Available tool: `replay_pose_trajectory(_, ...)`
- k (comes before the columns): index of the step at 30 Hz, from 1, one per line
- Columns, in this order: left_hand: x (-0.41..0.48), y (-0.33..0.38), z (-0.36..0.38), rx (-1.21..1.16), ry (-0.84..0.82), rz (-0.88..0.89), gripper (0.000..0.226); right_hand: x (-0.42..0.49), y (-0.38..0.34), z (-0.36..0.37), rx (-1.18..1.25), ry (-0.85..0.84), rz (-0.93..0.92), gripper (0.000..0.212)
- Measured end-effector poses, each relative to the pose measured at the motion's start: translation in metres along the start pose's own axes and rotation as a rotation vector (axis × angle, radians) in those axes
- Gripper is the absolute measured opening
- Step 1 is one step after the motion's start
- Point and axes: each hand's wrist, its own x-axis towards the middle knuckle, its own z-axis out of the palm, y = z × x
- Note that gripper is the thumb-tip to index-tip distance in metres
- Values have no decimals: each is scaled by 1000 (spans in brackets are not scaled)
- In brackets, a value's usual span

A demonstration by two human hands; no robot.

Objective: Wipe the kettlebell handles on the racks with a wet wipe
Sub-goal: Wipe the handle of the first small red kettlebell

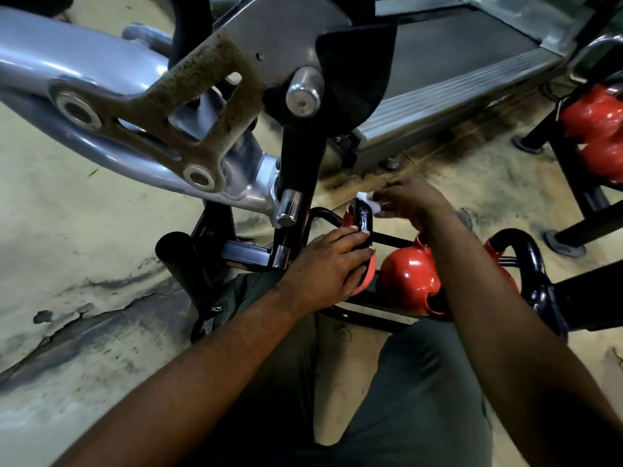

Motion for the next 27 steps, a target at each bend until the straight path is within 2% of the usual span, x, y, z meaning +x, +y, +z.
replay_pose_trajectory(2, 1, 3, 1, 5, -15, 18, 45, 5, -14, -1, -474, 13, -136, 14)
replay_pose_trajectory(4, 0, 6, 3, 9, -18, 33, 43, 11, -31, 13, -897, -14, -197, 20)
replay_pose_trajectory(6, -1, 6, 4, 12, 1, 43, 38, 16, -41, 35, -994, -44, -235, 24)
replay_pose_trajectory(10, 1, 5, 5, 25, 38, 53, 34, 18, -37, 59, -938, -84, -256, 33)
replay_pose_trajectory(13, 0, 5, 2, 29, 37, 60, 34, 13, -42, 67, -832, -114, -210, 29)
replay_pose_trajectory(18, -5, -1, -2, 34, 9, -7, 36, 18, -47, 45, -802, 97, -120, 29)
replay_pose_trajectory(20, -8, -2, -1, 16, -8, -15, 39, 21, -27, 26, -717, 42, -67, 22)
replay_pose_trajectory(22, -7, -4, -2, 1, -5, -22, 40, 5, -5, 25, -435, -30, 30, 8)
replay_pose_trajectory(23, -6, -5, -3, -4, 6, -28, 39, -1, 4, 30, -220, 34, 40, 11)
replay_pose_trajectory(25, -2, -6, -3, -17, 16, -38, 39, -1, 22, 37, -136, 182, 71, 24)
replay_pose_trajectory(27, -2, -1, 0, -26, -8, -37, 40, -13, 30, 43, -143, 181, 141, 19)
